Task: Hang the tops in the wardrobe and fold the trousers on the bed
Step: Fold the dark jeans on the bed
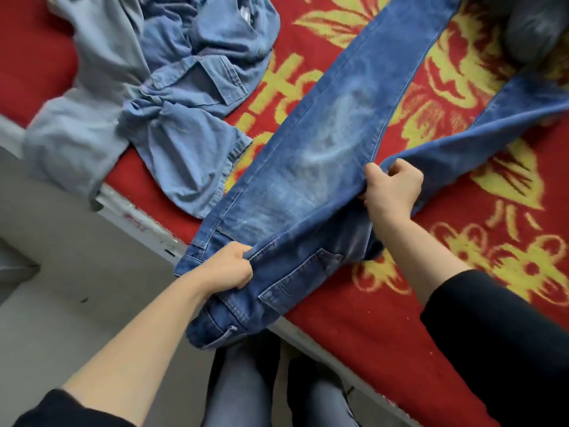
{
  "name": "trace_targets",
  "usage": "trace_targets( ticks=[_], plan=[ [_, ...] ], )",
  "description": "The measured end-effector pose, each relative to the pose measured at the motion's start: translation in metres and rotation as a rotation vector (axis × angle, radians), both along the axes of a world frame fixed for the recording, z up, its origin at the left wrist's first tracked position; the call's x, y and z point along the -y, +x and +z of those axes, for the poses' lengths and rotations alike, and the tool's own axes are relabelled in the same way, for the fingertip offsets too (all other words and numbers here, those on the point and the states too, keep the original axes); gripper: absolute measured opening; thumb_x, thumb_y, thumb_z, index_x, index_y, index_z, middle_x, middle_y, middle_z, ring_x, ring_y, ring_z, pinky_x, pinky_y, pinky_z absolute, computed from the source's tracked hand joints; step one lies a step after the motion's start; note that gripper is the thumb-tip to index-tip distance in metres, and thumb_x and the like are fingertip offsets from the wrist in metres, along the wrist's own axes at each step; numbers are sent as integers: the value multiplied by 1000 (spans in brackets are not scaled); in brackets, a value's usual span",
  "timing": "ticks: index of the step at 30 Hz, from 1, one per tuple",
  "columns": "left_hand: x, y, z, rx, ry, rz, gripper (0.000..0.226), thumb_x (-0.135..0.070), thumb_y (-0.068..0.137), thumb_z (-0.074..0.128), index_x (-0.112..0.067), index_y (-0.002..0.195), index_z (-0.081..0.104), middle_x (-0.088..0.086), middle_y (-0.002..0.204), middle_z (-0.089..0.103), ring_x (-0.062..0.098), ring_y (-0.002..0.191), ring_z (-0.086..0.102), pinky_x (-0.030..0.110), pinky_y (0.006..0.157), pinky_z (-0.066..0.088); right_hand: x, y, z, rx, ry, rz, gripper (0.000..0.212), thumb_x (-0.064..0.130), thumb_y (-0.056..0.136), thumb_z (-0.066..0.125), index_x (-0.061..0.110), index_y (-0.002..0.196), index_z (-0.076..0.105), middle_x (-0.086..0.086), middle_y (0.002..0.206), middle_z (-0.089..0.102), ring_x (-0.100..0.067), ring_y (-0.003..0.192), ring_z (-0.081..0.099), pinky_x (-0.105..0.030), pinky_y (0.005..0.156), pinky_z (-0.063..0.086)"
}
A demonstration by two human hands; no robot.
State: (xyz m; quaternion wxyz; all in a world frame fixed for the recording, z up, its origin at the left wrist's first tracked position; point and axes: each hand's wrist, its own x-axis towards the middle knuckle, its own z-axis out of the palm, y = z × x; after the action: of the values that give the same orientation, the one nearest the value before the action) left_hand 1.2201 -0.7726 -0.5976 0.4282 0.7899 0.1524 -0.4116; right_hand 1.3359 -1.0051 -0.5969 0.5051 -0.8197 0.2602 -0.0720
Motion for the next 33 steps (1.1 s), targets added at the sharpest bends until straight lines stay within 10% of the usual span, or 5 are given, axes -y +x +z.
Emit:
trace_targets(
  ticks=[3, 6, 13, 22, 33],
  plan=[
    [-46, 14, -25, 126, 158, 138, 26, 0, 62, 41, -19, 51, 55, 1, 43, 46, 23, 48, 46, 29, 45, 33, -61, 32, -8, -21, -69, 94, 32, 18, 73, 61, 13, 57, 34, -1, 53, 33, -22, 59, 37, -39, 56, 36],
    [-80, 20, -52, 215, 343, 134, 25, -15, 66, 44, -17, 86, 59, 13, 83, 66, 36, 85, 60, 41, 70, 47, -105, 50, -33, -177, -16, 286, 23, 33, 84, 62, 16, 71, 54, -1, 73, 61, -23, 75, 60, -41, 74, 52],
    [-91, 31, -76, 75, 518, -158, 29, -28, 96, 46, -16, 121, 39, 8, 122, 51, 31, 113, 52, 42, 85, 44, -129, 37, -76, -609, -217, 828, 51, 30, 88, 60, 16, 137, 52, -3, 131, 60, -21, 123, 53, -29, 98, 39],
    [-23, 142, -69, 373, 499, -338, 54, -22, 89, 48, -16, 138, 27, 7, 130, 43, 27, 123, 36, 38, 95, 38, -71, 112, -51, -483, -176, 442, 24, 14, 86, 55, 11, 107, 67, -3, 95, 67, -17, 87, 59, -23, 75, 41],
    [65, 282, -110, 605, 213, -546, 52, -43, 98, 40, -14, 141, 33, 6, 160, 6, 17, 148, -1, 30, 116, 11, 75, 197, -70, -406, -399, 48, 34, 12, 88, 54, 6, 120, 62, -12, 122, 64, -29, 116, 56, -31, 97, 38]
  ],
)
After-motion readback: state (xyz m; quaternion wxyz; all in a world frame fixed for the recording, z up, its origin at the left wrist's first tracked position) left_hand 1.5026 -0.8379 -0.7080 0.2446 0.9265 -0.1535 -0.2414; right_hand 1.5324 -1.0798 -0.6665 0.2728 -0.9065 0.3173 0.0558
